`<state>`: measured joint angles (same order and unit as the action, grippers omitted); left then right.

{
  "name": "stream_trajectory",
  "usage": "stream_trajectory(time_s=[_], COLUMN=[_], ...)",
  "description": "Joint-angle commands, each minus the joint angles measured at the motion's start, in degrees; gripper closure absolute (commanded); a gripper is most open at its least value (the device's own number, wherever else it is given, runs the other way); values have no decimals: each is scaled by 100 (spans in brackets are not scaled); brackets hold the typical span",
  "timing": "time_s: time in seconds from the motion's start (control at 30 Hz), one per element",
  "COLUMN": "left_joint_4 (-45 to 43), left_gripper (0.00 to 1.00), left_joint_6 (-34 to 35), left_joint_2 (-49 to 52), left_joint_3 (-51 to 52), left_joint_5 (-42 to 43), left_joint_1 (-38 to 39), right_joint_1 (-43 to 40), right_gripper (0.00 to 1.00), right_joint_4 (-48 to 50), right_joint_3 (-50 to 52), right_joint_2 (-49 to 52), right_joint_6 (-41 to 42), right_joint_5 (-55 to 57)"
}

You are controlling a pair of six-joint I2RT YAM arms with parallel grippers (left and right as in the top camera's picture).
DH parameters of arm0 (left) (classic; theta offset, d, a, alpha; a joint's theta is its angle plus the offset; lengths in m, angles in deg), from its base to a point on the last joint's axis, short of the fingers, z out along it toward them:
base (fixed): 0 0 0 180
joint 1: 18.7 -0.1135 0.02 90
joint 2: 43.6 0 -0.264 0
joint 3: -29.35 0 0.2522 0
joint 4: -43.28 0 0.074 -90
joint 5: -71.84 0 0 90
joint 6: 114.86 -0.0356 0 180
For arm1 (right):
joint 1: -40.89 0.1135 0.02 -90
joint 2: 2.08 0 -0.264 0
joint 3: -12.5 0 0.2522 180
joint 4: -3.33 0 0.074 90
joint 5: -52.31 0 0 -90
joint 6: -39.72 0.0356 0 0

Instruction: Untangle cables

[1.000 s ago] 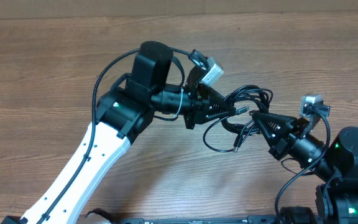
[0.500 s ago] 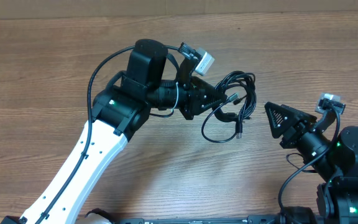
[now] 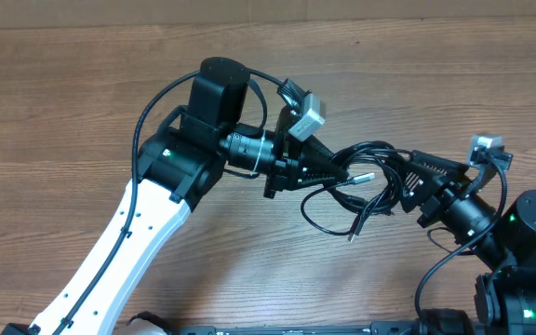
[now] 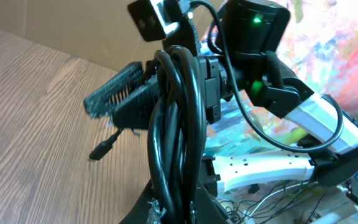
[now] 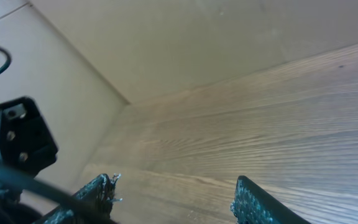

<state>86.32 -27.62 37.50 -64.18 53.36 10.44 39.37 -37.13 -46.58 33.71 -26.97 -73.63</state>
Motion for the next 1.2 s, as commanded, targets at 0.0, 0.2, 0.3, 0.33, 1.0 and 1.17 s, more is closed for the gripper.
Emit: stream_trajectory(time_s=[0.0, 0.2, 0.3, 0.33, 1.0, 1.17], left_joint_4=[-186, -345, -345, -345, -457, -442], left_gripper=[96, 96, 96, 96, 96, 96], left_joint_6=[-234, 22, 22, 20, 492, 619], left_joint_2=[-140, -140, -140, -140, -140, -140], left_joint_3=[-74, -74, -74, -74, -74, -74], left_joint_5=[258, 407, 693, 758, -160, -326], left_joint_1=[-76, -756, -966, -964, -544, -542], right_joint_1=[-11, -11, -11, -9, -11, -9], right_gripper=[40, 39, 39, 39, 40, 40], right_joint_4=[2, -39, 20, 76, 345, 352], right_joint_3=[-50, -50, -50, -50, -50, -50], right_joint_2=[-9, -9, -9, -9, -2, -2], right_joint_6=[-109, -111, -111, -111, -131, -129], right_joint_5=[-361, -382, -597, -697, -1419, -1545])
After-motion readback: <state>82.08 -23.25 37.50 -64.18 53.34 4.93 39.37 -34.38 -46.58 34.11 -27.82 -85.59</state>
